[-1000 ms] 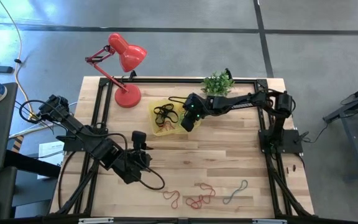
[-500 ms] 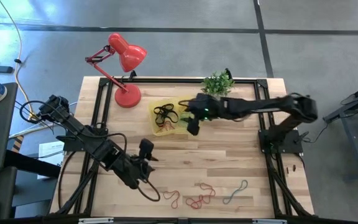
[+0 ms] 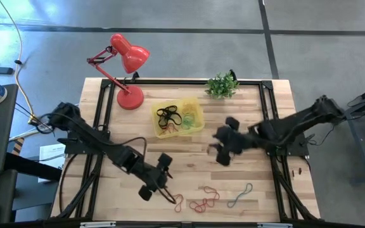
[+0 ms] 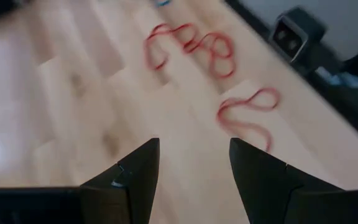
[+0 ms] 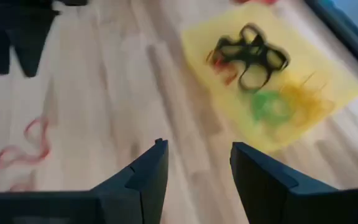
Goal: Pick and place rubber bands into bin
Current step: Put the red rubber band into the yellow bin
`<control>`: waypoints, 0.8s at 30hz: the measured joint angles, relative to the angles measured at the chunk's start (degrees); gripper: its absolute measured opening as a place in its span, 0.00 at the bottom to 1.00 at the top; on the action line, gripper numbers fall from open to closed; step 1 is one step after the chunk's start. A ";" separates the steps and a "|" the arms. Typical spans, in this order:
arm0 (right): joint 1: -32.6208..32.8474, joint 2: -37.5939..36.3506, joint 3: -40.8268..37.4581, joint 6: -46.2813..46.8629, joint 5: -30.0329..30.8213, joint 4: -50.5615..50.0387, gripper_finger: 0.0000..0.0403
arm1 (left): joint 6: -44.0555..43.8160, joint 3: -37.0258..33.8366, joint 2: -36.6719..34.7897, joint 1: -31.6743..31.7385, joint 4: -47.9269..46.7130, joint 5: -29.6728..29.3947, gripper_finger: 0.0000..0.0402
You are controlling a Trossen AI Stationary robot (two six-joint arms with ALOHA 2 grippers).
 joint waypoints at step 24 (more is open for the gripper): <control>29.54 5.60 -0.04 25.78 14.85 -4.36 0.35 | 3.54 11.80 23.65 -0.69 11.53 12.08 0.46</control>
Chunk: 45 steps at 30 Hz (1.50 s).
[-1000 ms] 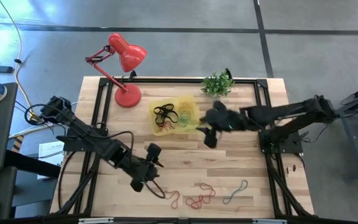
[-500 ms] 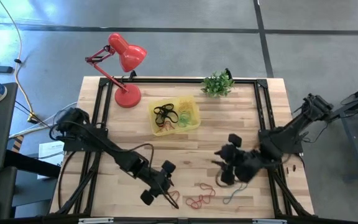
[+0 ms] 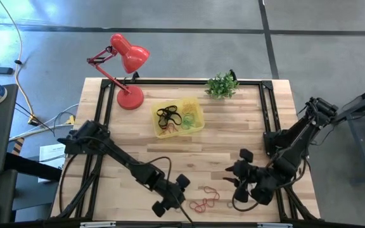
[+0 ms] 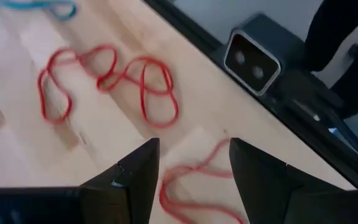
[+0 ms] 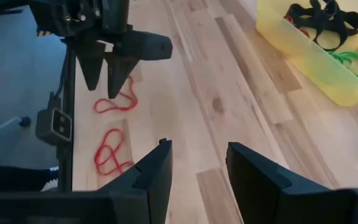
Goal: Pick and place rubber bands into bin
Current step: Put the red rubber band into the yellow bin
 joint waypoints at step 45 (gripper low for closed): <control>2.70 1.11 0.00 4.49 0.79 -0.15 0.35 | 4.09 6.85 8.05 2.98 -10.24 -0.73 0.46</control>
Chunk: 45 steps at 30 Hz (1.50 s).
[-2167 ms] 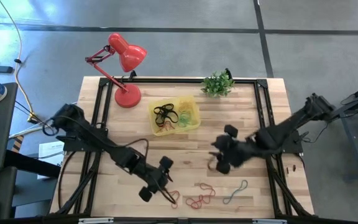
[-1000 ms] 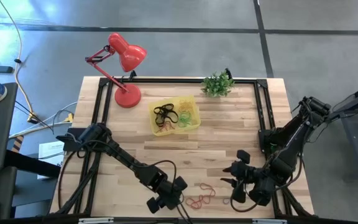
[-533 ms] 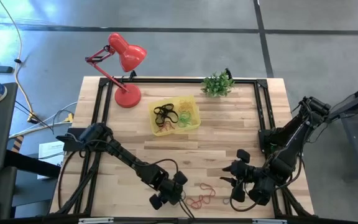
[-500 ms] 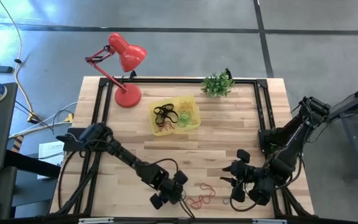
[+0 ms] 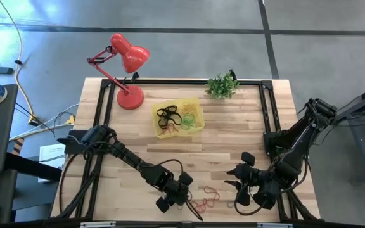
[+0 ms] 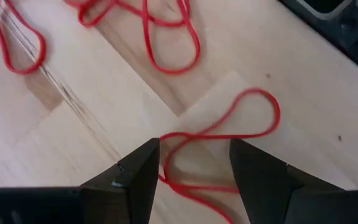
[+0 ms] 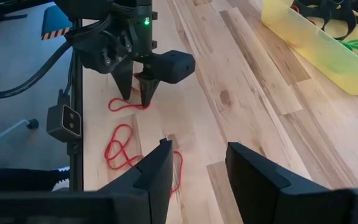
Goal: Pick and place rubber bands into bin
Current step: Put the red rubber band into the yellow bin
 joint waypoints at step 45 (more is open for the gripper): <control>-0.04 0.00 0.00 -0.01 0.35 -0.22 0.35 | -12.12 0.11 -0.12 2.71 -4.62 0.67 0.02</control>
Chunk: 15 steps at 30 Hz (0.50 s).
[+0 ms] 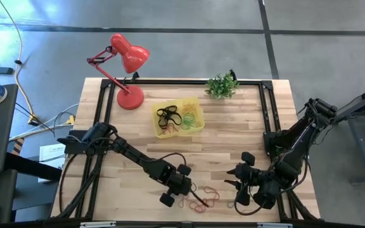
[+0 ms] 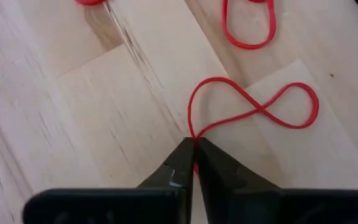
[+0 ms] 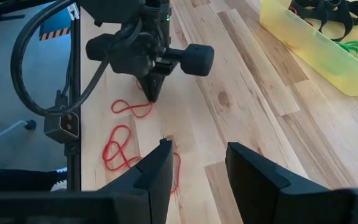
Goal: Pick and place rubber bands into bin
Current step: Put the red rubber band into the yellow bin
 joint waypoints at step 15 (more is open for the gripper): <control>0.00 0.00 0.00 0.00 0.00 -0.54 0.35 | 2.92 5.09 0.31 0.01 -4.26 -5.43 0.00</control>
